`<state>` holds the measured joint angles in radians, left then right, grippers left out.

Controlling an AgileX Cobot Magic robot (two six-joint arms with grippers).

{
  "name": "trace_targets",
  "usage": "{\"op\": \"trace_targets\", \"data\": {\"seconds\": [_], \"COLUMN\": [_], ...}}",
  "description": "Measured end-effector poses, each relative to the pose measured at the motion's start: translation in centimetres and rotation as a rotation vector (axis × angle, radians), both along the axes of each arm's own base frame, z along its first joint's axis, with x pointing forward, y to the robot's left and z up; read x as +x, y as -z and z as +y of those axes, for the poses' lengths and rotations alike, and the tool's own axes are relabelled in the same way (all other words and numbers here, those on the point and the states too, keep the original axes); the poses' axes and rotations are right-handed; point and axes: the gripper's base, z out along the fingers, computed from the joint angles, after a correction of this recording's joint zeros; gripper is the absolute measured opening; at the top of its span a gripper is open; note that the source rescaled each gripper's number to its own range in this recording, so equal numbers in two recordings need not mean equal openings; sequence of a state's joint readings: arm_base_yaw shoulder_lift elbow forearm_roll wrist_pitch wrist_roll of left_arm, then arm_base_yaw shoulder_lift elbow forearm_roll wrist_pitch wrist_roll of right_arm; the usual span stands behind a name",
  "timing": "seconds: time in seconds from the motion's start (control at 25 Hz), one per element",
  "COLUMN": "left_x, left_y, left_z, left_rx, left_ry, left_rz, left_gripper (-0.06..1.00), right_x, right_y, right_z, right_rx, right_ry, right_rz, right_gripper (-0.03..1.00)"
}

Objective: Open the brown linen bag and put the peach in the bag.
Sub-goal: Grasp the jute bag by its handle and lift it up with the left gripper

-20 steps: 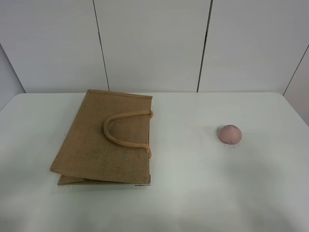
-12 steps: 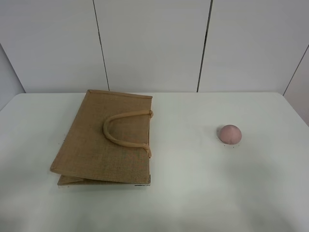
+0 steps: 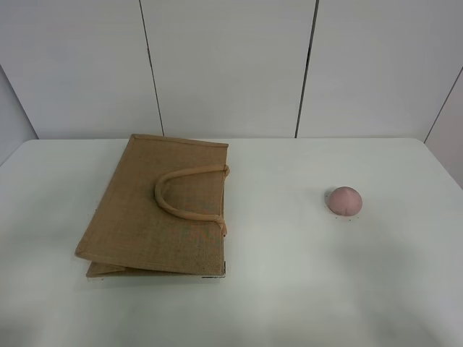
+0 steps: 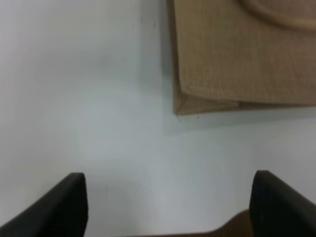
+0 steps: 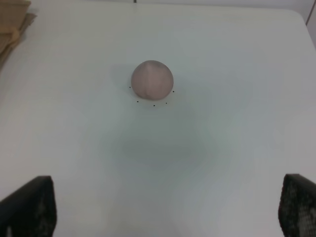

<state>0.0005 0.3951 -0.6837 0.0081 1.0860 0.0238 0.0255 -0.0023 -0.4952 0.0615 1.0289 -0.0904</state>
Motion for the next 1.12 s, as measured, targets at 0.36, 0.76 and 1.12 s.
{"op": "trace_targets", "data": {"seconds": [0.36,0.76,1.12], "left_x": [14.9,31.2,36.9], "left_y": [-3.3,1.2,7.3], "left_z": [0.1,0.1,-5.6], "left_rx": [0.022,-0.007,-0.007], "left_ry": [0.013,-0.032,0.004], "left_rz": [0.209,0.412,0.600], "left_gripper": [0.98,0.96,0.95], "right_x": [0.0,0.0,0.0], "right_y": [0.0,0.0,0.0], "right_z": [0.0,0.0,0.0], "right_rx": [0.000,0.000,0.000], "right_ry": [0.000,0.000,0.000], "right_rz": [0.000,0.000,0.000], "right_gripper": [1.00,1.00,1.00]}}
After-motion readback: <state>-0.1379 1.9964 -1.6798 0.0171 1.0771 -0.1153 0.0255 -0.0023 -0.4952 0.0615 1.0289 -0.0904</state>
